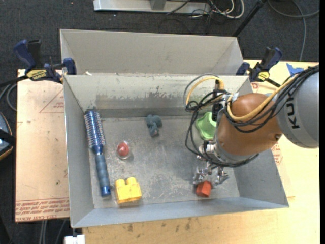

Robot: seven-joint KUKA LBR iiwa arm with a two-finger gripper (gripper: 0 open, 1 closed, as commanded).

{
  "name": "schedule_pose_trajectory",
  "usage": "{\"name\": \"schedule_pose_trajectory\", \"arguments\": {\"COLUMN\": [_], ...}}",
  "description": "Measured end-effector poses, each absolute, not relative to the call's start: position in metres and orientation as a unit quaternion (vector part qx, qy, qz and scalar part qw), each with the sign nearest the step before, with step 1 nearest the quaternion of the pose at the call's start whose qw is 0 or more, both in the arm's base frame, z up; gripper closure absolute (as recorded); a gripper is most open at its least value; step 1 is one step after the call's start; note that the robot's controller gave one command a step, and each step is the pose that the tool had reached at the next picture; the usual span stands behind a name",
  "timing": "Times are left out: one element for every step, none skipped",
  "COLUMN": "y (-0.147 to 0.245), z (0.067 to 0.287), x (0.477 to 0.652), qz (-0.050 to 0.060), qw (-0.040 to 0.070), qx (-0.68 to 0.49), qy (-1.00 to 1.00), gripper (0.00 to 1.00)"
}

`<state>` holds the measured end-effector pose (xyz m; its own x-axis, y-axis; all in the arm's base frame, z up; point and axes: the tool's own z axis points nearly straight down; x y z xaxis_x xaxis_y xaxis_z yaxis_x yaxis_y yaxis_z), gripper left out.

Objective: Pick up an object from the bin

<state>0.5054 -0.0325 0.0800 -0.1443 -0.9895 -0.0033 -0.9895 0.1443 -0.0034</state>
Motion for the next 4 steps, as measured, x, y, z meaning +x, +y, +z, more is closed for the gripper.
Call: {"name": "schedule_pose_trajectory", "arguments": {"y": [-0.043, -0.042, 0.019, 0.061], "z": [0.239, 0.235, 0.149, 0.125], "x": [0.525, 0.524, 0.487, 0.509], "qz": [-0.003, 0.001, 0.005, 0.002], "qw": [0.004, 0.001, -0.002, 0.002], "qx": [-0.677, -0.677, -0.685, -0.763], "qy": [0.736, 0.736, 0.729, 0.646], "gripper": [1.0, 0.0, 0.0, 0.0]}}
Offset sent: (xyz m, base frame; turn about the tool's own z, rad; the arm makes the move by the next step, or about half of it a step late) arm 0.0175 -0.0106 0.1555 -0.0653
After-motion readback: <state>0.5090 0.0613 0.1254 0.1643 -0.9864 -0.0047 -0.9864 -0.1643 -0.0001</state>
